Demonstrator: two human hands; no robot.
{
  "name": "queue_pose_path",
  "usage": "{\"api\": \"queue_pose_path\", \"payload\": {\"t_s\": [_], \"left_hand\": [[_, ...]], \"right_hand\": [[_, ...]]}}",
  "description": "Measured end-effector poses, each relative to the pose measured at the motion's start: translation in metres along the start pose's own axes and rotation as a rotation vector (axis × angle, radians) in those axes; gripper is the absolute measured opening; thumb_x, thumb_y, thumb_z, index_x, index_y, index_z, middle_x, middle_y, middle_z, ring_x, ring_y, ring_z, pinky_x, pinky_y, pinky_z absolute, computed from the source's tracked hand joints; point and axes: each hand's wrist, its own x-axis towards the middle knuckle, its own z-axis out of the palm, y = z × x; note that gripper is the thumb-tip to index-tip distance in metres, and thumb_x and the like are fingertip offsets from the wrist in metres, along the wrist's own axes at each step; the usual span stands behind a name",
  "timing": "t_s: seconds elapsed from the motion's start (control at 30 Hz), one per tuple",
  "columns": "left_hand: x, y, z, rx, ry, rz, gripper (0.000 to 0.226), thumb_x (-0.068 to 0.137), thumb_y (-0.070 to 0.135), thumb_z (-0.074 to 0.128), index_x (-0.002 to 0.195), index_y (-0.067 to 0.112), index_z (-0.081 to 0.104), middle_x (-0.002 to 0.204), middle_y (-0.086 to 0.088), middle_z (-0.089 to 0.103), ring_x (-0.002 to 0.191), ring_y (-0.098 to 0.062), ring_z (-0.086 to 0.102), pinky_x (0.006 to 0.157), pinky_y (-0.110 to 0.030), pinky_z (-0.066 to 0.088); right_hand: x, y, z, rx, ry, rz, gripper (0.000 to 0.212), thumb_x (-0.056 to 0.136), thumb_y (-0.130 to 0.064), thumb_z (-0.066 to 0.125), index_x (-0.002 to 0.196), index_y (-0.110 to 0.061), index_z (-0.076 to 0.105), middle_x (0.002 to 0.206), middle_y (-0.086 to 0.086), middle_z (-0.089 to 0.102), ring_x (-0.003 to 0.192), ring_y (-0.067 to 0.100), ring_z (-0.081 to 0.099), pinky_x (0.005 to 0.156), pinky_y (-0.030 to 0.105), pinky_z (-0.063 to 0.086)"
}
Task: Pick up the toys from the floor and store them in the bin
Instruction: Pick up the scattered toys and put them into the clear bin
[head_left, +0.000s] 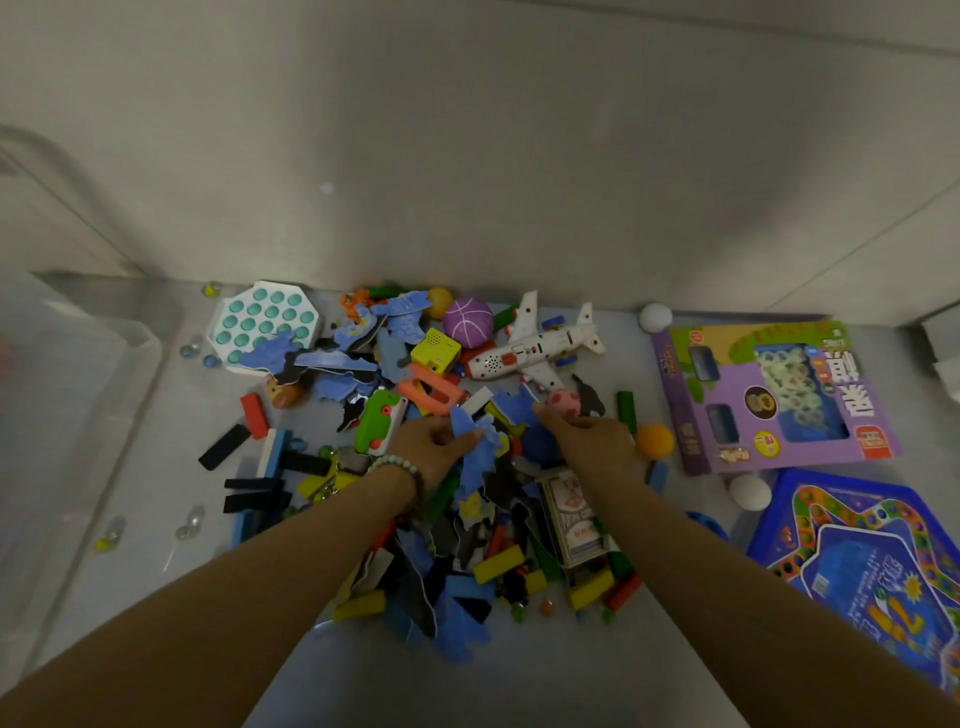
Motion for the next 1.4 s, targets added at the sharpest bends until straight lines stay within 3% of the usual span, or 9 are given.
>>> {"api": "queue_pose_path", "payload": {"t_s": [0.23, 0.4, 0.5, 0.63, 0.7, 0.83, 1.0, 1.2, 1.4], "left_hand": [[0.001, -0.005, -0.012, -0.146, 0.016, -0.046, 0.016, 0.093, 0.031, 0.052, 0.091, 0.015, 0.053, 0.09, -0.015, 0.049, 0.078, -0.024, 0.048, 0.083, -0.04, 0.049], [0.0, -0.002, -0.012, -0.218, 0.018, -0.053, 0.039, 0.093, 0.029, 0.051, 0.125, 0.005, 0.05, 0.089, -0.011, 0.057, 0.08, -0.026, 0.053, 0.085, -0.043, 0.051], [-0.002, 0.005, -0.013, -0.302, -0.015, -0.1, 0.039, 0.094, 0.028, 0.049, 0.127, 0.007, 0.047, 0.097, -0.019, 0.057, 0.081, -0.029, 0.055, 0.074, -0.041, 0.053], [-0.001, 0.007, -0.015, -0.427, -0.048, -0.135, 0.038, 0.096, 0.027, 0.044, 0.126, 0.004, 0.048, 0.114, -0.026, 0.054, 0.102, -0.039, 0.056, 0.08, -0.039, 0.05], [0.0, 0.008, -0.018, -0.514, -0.062, -0.158, 0.042, 0.098, 0.028, 0.04, 0.132, 0.005, 0.042, 0.114, -0.021, 0.055, 0.11, -0.041, 0.054, 0.082, -0.039, 0.047], [0.001, 0.014, -0.024, -0.742, -0.027, -0.276, 0.048, 0.094, 0.046, 0.038, 0.117, 0.006, 0.053, 0.076, -0.01, 0.048, 0.071, -0.023, 0.053, 0.075, -0.039, 0.051], [-0.001, 0.003, -0.029, -0.545, -0.065, -0.155, 0.05, 0.089, 0.028, 0.059, 0.134, 0.014, 0.044, 0.117, -0.011, 0.057, 0.1, -0.028, 0.061, 0.059, -0.024, 0.055], [-0.001, -0.018, -0.051, -0.545, 0.029, -0.119, 0.029, 0.088, 0.021, 0.06, 0.115, 0.01, 0.057, 0.09, -0.007, 0.063, 0.075, -0.017, 0.061, 0.051, -0.019, 0.056], [-0.01, -0.037, -0.064, -0.43, -0.031, -0.095, 0.004, 0.09, 0.021, 0.057, 0.094, 0.021, 0.056, 0.084, -0.003, 0.059, 0.076, -0.018, 0.059, 0.052, -0.018, 0.053]], "right_hand": [[-0.008, -0.005, 0.023, 0.072, -0.029, -0.062, 0.046, 0.078, -0.037, 0.072, 0.054, -0.013, 0.041, 0.054, 0.004, 0.042, 0.054, 0.019, 0.044, 0.055, 0.032, 0.042], [-0.012, -0.012, 0.026, 0.119, -0.149, -0.135, 0.052, 0.088, -0.029, 0.061, 0.05, -0.012, 0.03, 0.051, 0.008, 0.026, 0.05, 0.019, 0.029, 0.055, 0.031, 0.032], [-0.013, -0.017, 0.027, 0.157, -0.181, -0.11, 0.049, 0.093, -0.029, 0.053, 0.079, 0.018, 0.056, 0.069, 0.034, 0.04, 0.06, 0.033, 0.04, 0.059, 0.036, 0.037], [-0.011, -0.018, 0.02, 0.218, -0.156, -0.199, 0.05, 0.095, -0.026, 0.049, 0.104, 0.023, 0.052, 0.09, 0.044, 0.048, 0.076, 0.048, 0.048, 0.059, 0.036, 0.039], [-0.016, -0.018, 0.014, 0.246, -0.22, -0.225, 0.044, 0.094, -0.027, 0.051, 0.084, 0.016, 0.056, 0.079, 0.039, 0.047, 0.072, 0.047, 0.048, 0.06, 0.031, 0.043], [-0.025, -0.011, 0.013, 0.185, -0.388, -0.233, 0.05, 0.089, -0.027, 0.06, 0.051, -0.016, 0.029, 0.044, -0.004, 0.025, 0.043, 0.012, 0.028, 0.047, 0.018, 0.032], [-0.021, -0.011, 0.019, 0.025, -0.548, -0.281, 0.046, 0.085, -0.03, 0.065, 0.041, -0.029, 0.051, 0.045, -0.005, 0.038, 0.048, 0.014, 0.042, 0.06, 0.018, 0.042], [-0.018, -0.005, 0.012, -0.021, -0.475, -0.384, 0.012, 0.081, -0.027, 0.07, 0.075, -0.026, 0.06, 0.07, -0.011, 0.061, 0.066, -0.004, 0.058, 0.062, 0.014, 0.046], [-0.023, 0.009, 0.005, -0.389, -0.586, -0.431, 0.075, 0.072, -0.03, 0.079, 0.132, -0.023, 0.034, 0.114, 0.001, 0.045, 0.103, 0.018, 0.049, 0.089, 0.034, 0.046]]}}
